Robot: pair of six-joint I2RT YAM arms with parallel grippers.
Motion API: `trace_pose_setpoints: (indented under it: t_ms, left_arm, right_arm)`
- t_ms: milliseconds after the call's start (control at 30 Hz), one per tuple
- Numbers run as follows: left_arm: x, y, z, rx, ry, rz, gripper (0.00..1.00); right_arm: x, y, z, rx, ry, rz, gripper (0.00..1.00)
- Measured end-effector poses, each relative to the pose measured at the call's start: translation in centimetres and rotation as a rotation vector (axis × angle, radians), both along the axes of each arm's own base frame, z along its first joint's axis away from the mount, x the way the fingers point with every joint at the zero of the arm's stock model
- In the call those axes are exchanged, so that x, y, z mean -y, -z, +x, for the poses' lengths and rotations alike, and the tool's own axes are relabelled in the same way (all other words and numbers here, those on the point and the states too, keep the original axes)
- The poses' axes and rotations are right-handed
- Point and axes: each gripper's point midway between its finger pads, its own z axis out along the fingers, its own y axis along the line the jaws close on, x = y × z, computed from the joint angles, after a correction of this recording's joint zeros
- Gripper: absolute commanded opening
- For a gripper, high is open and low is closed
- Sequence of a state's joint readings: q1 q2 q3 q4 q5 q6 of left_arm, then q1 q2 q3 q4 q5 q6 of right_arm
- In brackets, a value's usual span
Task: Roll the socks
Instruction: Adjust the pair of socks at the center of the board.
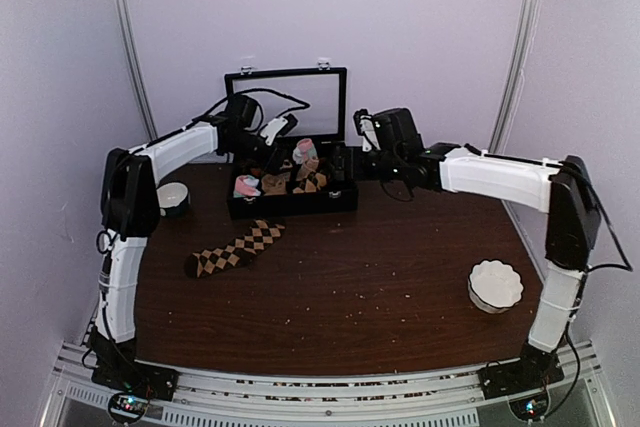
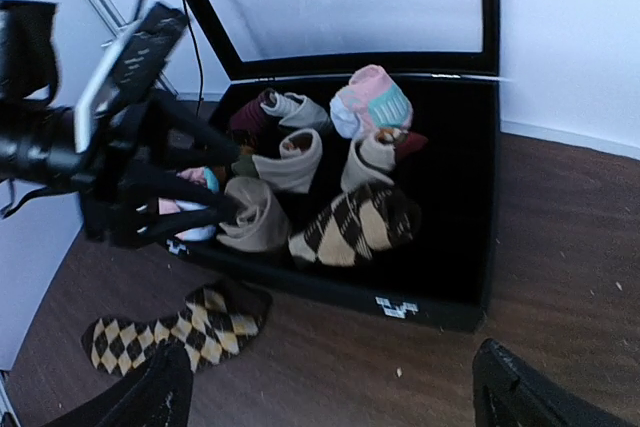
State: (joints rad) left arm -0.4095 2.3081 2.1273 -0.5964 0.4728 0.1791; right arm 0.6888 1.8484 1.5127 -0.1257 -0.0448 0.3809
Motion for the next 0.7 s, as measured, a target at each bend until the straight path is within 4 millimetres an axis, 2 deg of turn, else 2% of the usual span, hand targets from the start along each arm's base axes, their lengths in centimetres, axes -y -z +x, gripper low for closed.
trace_pose_setpoints:
  t_ms: [100, 167, 267, 400, 467, 567, 700]
  left_arm:
    - [-4.0, -2.1, -0.2, 0.002, -0.049, -0.003, 0.53]
    - [-6.3, -3.4, -0.3, 0.01, -0.071, -0.009, 0.5]
    - [-8.3, -3.7, -0.6, 0.004, -0.093, 0.0, 0.45]
    - [-9.3, -1.3, -1.8, -0.078, -0.088, 0.026, 0.44]
    - [-9.6, 0.0, -2.7, -0.129, -0.086, 0.041, 0.43]
    - [-10.5, 1.0, -3.3, -0.174, -0.095, 0.057, 0.43]
    - [-12.4, 2.3, -3.4, -0.21, -0.127, 0.073, 0.43]
  right_arm:
    - [-2.8, 0.6, 4.8, -0.008, -0.023, 0.021, 0.99]
    - [-4.1, 1.6, 7.0, -0.018, -0.035, 0.025, 0.99]
    - [-5.2, 3.8, 9.2, -0.044, -0.045, 0.022, 0.99]
    - [-4.9, 7.7, 10.1, -0.106, -0.036, -0.01, 0.99]
    - [-4.6, 8.9, 10.2, -0.131, -0.031, -0.016, 0.99]
    - [-4.2, 9.5, 10.7, -0.149, -0.029, -0.006, 0.98]
    - [-4.3, 9.1, 11.4, -0.15, -0.043, 0.031, 0.97]
